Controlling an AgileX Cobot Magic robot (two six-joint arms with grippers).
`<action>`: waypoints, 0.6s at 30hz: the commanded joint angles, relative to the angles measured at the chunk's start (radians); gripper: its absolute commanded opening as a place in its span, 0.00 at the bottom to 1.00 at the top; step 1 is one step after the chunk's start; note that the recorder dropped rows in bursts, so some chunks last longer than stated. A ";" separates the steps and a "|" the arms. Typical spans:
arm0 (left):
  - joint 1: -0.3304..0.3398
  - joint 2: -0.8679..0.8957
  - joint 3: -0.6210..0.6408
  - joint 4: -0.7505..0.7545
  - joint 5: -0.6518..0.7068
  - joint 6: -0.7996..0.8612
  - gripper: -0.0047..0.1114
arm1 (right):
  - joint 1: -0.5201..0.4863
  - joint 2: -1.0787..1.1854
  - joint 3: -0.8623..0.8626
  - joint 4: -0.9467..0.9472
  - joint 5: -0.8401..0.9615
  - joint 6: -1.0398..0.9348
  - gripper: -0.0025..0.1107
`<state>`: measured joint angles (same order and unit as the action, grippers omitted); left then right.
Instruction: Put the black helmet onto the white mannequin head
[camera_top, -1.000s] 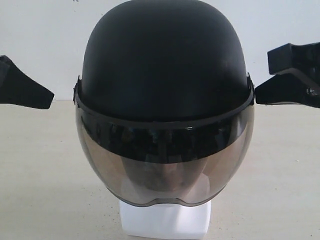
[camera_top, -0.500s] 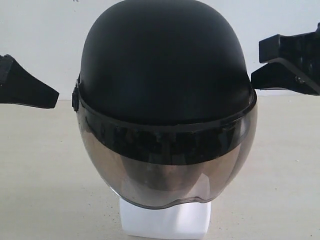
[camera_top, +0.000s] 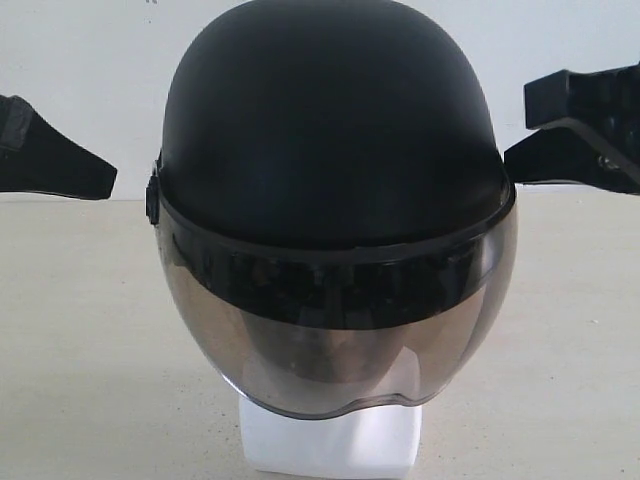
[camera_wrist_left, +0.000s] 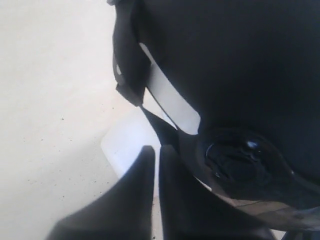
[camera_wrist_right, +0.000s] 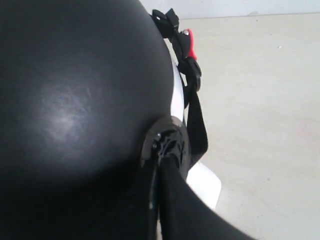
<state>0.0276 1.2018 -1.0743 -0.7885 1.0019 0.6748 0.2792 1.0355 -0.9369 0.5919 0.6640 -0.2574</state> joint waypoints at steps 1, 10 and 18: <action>-0.003 -0.005 0.005 -0.015 -0.016 -0.002 0.08 | -0.003 -0.055 0.001 0.003 0.002 0.006 0.02; -0.003 -0.005 0.005 -0.020 0.013 -0.006 0.08 | -0.003 -0.107 0.001 -0.109 0.012 0.097 0.02; -0.003 0.010 0.005 -0.170 0.019 0.058 0.08 | -0.003 -0.083 0.001 -0.134 0.024 0.146 0.02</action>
<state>0.0276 1.2018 -1.0743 -0.9083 1.0133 0.7051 0.2792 0.9509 -0.9369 0.4436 0.6849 -0.1128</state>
